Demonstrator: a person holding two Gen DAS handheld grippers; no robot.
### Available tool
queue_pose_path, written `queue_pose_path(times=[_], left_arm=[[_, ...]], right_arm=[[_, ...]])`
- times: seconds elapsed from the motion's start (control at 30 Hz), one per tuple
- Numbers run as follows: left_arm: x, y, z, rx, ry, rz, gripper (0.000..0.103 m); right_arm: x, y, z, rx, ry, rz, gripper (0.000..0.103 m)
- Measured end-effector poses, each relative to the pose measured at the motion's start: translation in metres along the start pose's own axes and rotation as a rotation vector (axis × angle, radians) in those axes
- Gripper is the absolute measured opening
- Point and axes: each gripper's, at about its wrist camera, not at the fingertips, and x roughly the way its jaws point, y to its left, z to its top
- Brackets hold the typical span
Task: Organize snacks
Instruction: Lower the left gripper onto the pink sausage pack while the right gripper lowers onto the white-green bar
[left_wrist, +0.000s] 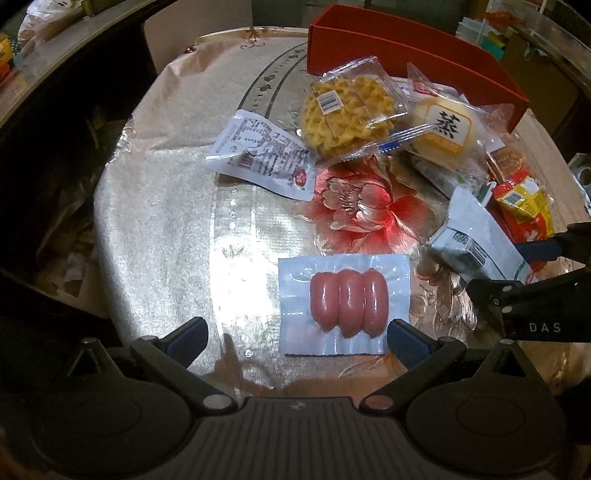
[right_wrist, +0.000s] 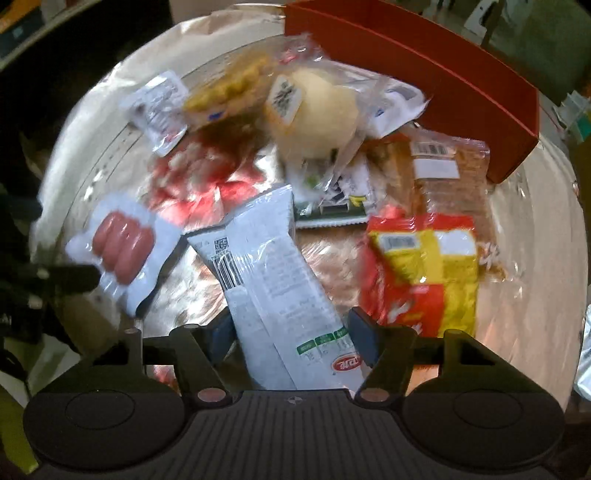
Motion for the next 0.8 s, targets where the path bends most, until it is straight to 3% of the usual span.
queue_pose_path(times=[0.1,0.2,0.4,0.47,0.53,0.6,0.7,0.8], left_arm=[[-0.001,-0.005,-0.001,0.033,-0.002,0.004,0.099],[-0.006,-0.013,-0.004,0.079,-0.026,0.012,0.099],[0.017,-0.023,0.002,0.011,0.033,0.079,0.099],[0.024,-0.034,0.003,0.030,0.032,0.103,0.099],[0.030,-0.045,0.005,0.073,0.022,0.127,0.100],[0.032,-0.044,0.007,0.052,0.031,0.115,0.099],[0.034,-0.030,0.007,-0.020,0.061,0.069,0.097],[0.028,-0.023,0.005,-0.026,0.054,0.064,0.083]], right_arm=[[-0.005,0.002,-0.004,-0.038,-0.027,0.019,0.066],[-0.013,-0.011,-0.013,0.020,-0.050,0.076,0.062],[-0.016,-0.020,-0.018,0.035,-0.058,0.115,0.061],[-0.013,-0.021,-0.017,0.044,-0.060,0.120,0.062],[-0.012,-0.019,-0.016,0.026,-0.063,0.115,0.066],[-0.008,-0.016,-0.014,0.009,-0.069,0.110,0.072],[-0.003,-0.014,-0.013,0.004,-0.060,0.178,0.096],[0.000,-0.003,-0.012,-0.040,-0.054,0.125,0.091]])
